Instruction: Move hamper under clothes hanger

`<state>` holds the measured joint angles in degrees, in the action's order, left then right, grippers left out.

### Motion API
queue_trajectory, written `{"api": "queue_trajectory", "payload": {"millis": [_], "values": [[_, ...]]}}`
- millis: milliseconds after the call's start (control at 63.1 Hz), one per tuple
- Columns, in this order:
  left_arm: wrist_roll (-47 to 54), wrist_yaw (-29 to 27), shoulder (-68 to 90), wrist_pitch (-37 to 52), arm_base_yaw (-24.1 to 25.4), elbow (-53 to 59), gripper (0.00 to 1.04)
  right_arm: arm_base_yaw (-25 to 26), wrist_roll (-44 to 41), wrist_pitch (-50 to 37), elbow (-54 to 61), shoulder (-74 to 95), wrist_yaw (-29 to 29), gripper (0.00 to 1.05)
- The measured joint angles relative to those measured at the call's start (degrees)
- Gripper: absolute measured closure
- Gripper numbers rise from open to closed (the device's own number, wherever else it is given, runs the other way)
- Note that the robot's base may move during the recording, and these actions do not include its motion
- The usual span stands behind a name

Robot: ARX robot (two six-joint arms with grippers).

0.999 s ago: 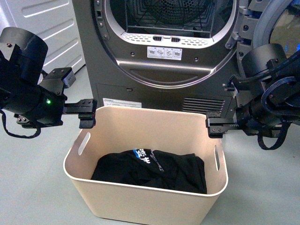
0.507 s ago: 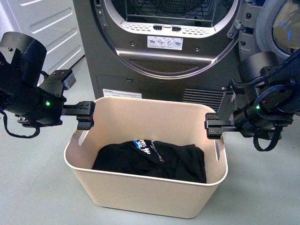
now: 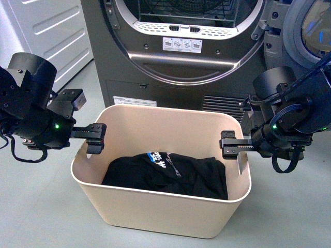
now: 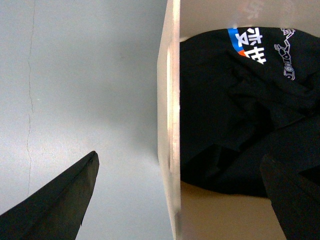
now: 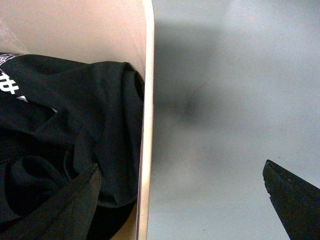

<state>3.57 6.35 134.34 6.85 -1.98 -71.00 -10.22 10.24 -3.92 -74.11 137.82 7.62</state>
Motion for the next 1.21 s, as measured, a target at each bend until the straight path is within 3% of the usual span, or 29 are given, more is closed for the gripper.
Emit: {"api": "queue_trajectory", "payload": {"millis": [143, 650, 761, 1205], "values": [[0.0, -1.14, 0.74, 0.68, 0.0, -0.15, 0.26, -0.76, 0.57, 0.15, -0.22, 0.87, 1.51, 0.13], [-0.52, -2.36, 1.79, -0.07, -0.35, -1.03, 1.01, -2.67, 0.61, 2.45, -1.16, 1.36, 2.82, 0.89], [-0.66, -2.78, 1.38, -0.76, -0.57, -1.25, 1.01, -3.02, 1.25, 3.15, -1.16, 0.74, 2.47, 1.02], [-0.48, -5.62, -6.51, 1.57, -0.87, -0.11, 1.01, -3.15, 1.88, 3.13, -0.33, -6.69, 1.97, 1.02]]}}
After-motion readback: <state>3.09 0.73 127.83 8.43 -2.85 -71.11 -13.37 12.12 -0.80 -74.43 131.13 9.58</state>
